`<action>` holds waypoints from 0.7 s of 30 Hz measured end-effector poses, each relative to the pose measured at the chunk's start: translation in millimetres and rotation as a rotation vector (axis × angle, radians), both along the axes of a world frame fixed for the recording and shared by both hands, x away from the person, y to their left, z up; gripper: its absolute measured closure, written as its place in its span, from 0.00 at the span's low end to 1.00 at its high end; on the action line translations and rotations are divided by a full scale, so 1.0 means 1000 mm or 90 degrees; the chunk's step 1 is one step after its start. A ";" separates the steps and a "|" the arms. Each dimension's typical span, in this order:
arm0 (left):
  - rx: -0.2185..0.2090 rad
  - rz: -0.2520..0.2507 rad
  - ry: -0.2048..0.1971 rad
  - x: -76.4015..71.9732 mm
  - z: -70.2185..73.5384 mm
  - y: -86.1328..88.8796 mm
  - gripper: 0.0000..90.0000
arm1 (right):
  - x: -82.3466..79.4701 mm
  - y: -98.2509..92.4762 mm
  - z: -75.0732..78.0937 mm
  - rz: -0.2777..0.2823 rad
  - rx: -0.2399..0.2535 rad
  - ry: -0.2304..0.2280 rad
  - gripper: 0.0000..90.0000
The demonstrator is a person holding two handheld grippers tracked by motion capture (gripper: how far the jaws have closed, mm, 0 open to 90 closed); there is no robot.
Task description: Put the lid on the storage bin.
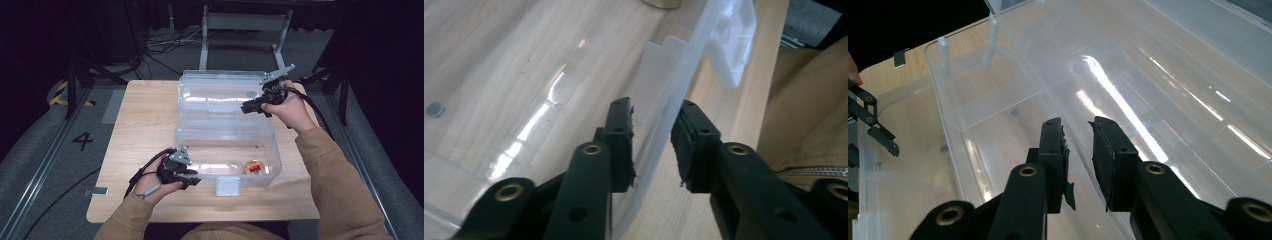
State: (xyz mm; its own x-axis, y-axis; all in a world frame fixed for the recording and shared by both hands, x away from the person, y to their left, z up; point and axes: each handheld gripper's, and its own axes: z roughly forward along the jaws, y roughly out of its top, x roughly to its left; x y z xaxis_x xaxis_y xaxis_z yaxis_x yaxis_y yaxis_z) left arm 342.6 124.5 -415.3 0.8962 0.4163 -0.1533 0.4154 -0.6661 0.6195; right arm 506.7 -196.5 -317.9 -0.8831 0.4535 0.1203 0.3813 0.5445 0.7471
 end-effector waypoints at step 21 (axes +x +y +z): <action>-0.001 -0.005 -0.005 0.000 -0.004 -0.002 0.81 | -0.003 0.001 -0.001 0.005 0.011 0.010 0.87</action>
